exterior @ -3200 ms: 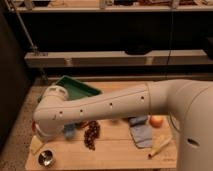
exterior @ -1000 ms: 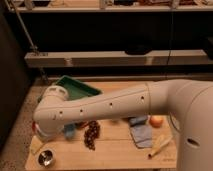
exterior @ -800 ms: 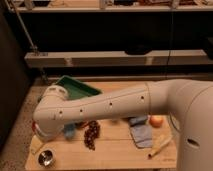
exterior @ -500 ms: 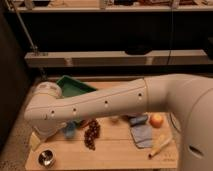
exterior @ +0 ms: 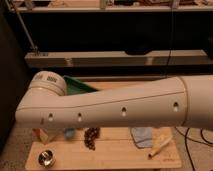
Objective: Place banana in metal cup
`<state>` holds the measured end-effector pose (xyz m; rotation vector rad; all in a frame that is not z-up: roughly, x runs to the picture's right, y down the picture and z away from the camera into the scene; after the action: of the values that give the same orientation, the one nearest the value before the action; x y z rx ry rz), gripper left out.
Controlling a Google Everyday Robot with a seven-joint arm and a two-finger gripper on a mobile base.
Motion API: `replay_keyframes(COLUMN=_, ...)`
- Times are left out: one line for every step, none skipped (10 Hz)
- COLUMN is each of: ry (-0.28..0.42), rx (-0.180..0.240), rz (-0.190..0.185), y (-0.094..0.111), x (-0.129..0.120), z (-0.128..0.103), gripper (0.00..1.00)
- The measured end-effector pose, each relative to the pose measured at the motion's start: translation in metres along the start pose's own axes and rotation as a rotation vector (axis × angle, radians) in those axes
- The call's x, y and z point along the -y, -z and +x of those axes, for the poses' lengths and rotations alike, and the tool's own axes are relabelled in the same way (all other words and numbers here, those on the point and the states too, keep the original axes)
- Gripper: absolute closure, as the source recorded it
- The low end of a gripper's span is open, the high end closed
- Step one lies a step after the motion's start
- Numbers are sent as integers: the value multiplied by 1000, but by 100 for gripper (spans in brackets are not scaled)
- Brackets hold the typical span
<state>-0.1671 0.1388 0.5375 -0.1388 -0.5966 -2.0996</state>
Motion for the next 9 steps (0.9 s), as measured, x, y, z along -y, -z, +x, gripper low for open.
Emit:
replay_keyframes(ry=3, rx=-1, rz=0, y=0, x=1, z=1, gripper=20)
replay_keyframes(ry=4, rx=-2, rz=0, y=0, x=1, z=1, gripper=20)
replay_keyframes(ry=3, rx=-2, rz=0, y=0, x=1, z=1, gripper=20)
replay_keyframes(ry=2, rx=-2, rz=0, y=0, x=0, z=1, gripper=20)
replay_keyframes(ry=4, rx=-2, rz=0, y=0, x=1, z=1, gripper=20)
replay_keyframes(ry=2, rx=0, rz=2, y=-1, x=1, z=1, gripper=20)
replay_keyframes(ry=-10, rx=11, rz=0, y=-3, x=-3, z=2, gripper=20)
replay_keyframes(ry=-43, rx=27, rz=5, y=-10, x=-14, z=6, gripper=20)
replay_keyframes(ry=-65, rx=39, rz=-2, y=-16, x=-30, z=8, gripper=20)
